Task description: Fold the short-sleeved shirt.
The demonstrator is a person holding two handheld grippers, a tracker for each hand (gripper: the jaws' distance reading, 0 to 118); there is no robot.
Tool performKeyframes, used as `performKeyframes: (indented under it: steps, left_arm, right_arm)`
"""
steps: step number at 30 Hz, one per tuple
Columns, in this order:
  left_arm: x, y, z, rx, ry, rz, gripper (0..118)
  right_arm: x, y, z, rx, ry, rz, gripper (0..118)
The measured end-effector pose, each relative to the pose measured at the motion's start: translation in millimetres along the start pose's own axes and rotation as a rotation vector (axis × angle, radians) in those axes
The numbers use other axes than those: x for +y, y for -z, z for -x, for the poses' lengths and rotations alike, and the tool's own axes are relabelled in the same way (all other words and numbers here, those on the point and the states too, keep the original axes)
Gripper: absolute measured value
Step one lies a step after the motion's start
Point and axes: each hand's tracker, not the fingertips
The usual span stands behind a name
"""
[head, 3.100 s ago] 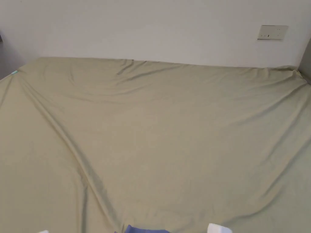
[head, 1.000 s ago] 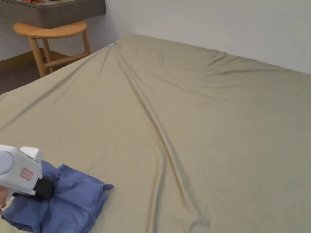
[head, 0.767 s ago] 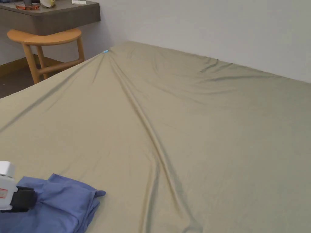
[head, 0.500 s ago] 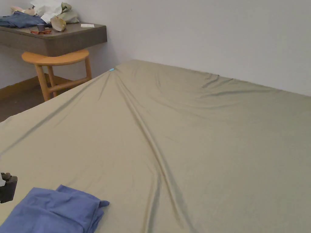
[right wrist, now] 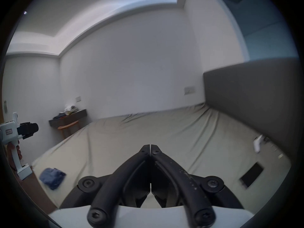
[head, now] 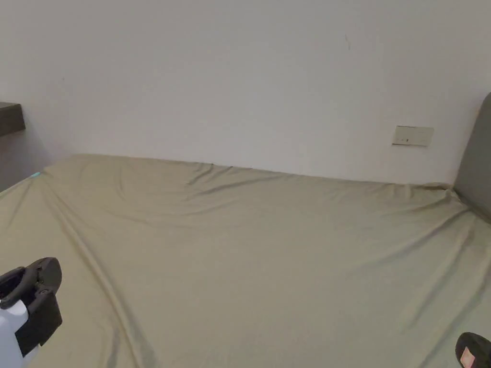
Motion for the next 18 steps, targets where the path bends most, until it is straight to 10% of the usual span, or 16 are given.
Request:
performKeyframes:
  steps: [8,10,15,18]
  left_arm:
    - [-45,14,-45,-0.123,-0.021,0.145,0]
    - [-49,9,-53,-0.127,0.062,0.147,0]
    - [-49,-11,-69,-0.14,0.149,0.14,3]
    - [-46,-15,-65,-0.172,0.133,0.132,29]
  right_arm:
    - [-24,-23,-1,-0.118,-0.066,0.029,7]
    - [-28,-20,0,-0.11,-0.052,0.049,35]
    - [-28,-20,14,-0.107,-0.103,0.07,62]
    - [-26,-22,17,-0.083,-0.096,0.074,93]
